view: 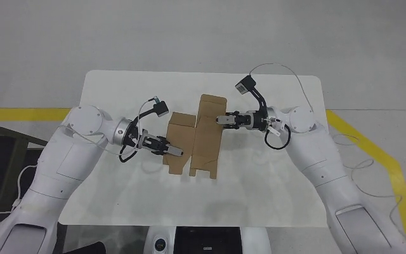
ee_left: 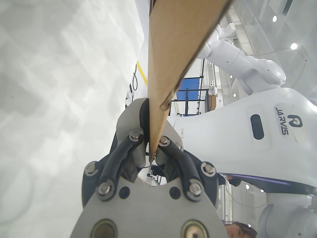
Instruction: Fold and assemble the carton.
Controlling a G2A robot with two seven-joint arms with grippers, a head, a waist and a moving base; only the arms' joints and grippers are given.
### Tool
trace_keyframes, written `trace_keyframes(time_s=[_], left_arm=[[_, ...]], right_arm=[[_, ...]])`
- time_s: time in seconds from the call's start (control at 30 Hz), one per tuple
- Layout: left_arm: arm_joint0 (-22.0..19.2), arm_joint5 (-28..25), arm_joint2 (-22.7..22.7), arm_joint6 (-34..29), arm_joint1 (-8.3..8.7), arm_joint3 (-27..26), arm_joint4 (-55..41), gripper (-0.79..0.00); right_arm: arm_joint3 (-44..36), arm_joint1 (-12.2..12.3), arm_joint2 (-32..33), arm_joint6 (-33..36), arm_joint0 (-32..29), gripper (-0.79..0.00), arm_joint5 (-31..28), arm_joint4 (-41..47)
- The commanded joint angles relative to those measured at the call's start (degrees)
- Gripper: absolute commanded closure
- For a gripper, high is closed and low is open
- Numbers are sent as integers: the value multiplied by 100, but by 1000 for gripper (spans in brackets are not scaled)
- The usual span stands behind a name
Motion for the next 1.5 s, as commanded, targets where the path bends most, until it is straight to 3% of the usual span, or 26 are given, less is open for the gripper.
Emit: trace_keyframes(time_s=[0.0,0.1,0.3,0.37,0.43,0.7,0.73,0.77,0.93,1.2,1.47], left_arm=[[-34,-5,69,0,19,33,-45,0],[-84,-13,159,0,48,74,-141,0],[-145,-52,277,0,103,102,-277,0],[-158,-58,312,0,120,105,-314,0],[-167,-71,343,0,137,109,-355,0],[-196,-145,389,0,195,110,-459,-18],[-203,-145,385,0,200,95,-487,-329],[-203,-145,374,0,204,104,-546,-785],[-260,-162,275,64,214,325,-752,-785],[-175,19,-32,1300,197,530,-868,-785],[17,135,-179,2359,158,349,-802,-785]], right_arm=[[-14,29,-77,-17,4,-773,-17,-12],[19,71,-190,-70,22,-388,-70,29],[62,143,-395,-51,88,-148,-51,238],[65,167,-449,-47,106,-132,-47,300],[66,189,-502,-9,118,0,-9,406],[113,284,-646,32,217,0,32,555],[115,295,-654,19,218,0,19,583],[127,307,-658,9,223,0,10,606],[260,347,-604,-112,216,0,-111,868],[788,297,-426,-593,205,0,-565,1158],[229,326,-201,-1962,-56,0,-170,505]])
